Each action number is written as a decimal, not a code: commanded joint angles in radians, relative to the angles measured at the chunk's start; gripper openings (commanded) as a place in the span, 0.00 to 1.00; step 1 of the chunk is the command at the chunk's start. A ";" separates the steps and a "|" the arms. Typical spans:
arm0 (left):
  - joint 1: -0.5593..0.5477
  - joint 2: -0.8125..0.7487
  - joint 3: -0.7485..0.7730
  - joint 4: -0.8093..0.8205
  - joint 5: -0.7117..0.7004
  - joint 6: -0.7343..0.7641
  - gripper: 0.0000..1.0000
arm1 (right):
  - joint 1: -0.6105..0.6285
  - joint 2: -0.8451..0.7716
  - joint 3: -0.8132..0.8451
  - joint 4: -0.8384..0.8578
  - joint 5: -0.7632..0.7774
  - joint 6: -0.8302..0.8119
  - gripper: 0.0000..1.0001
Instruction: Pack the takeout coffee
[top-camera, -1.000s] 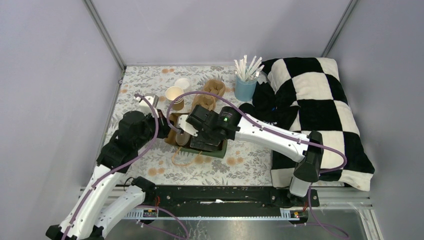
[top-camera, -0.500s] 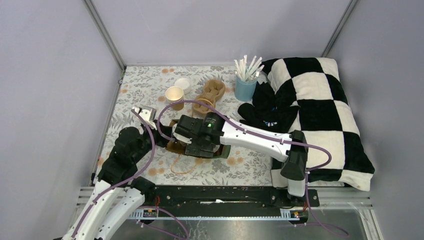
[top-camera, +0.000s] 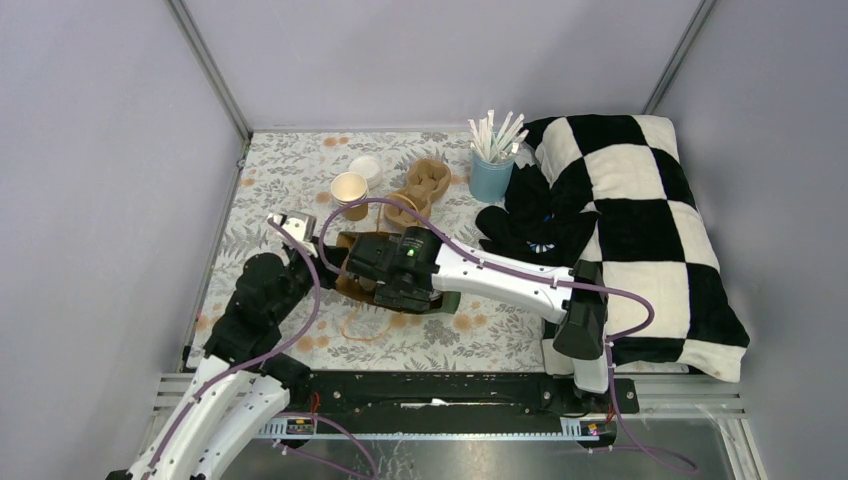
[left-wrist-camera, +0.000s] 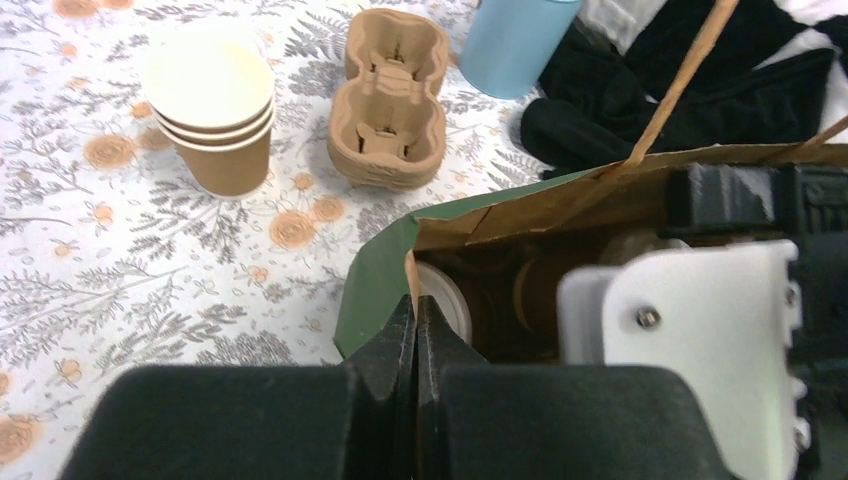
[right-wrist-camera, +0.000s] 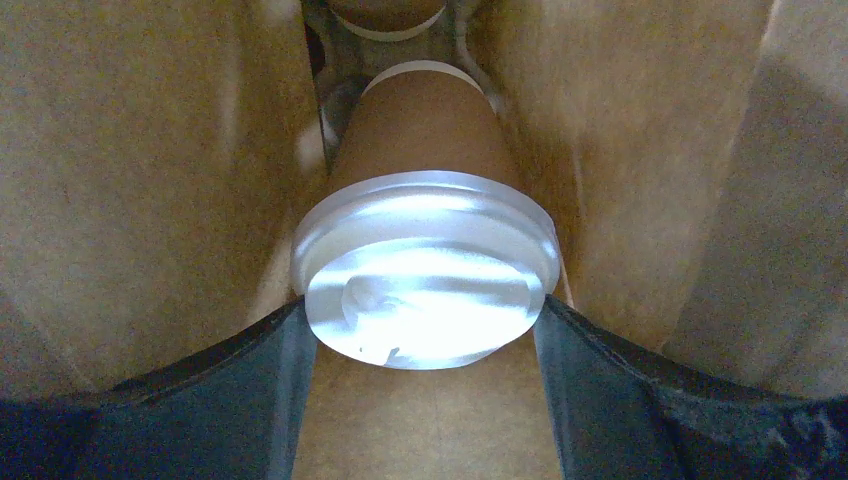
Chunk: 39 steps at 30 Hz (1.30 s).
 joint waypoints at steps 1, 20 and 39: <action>-0.011 0.078 -0.033 0.206 -0.040 0.096 0.00 | -0.008 -0.024 -0.011 0.047 0.046 0.004 0.30; -0.029 0.055 -0.026 0.223 0.000 0.118 0.00 | -0.087 -0.148 -0.152 0.213 -0.088 -0.074 0.27; -0.034 0.036 -0.055 0.037 0.158 -0.108 0.00 | -0.114 -0.227 -0.301 0.319 -0.130 -0.130 0.26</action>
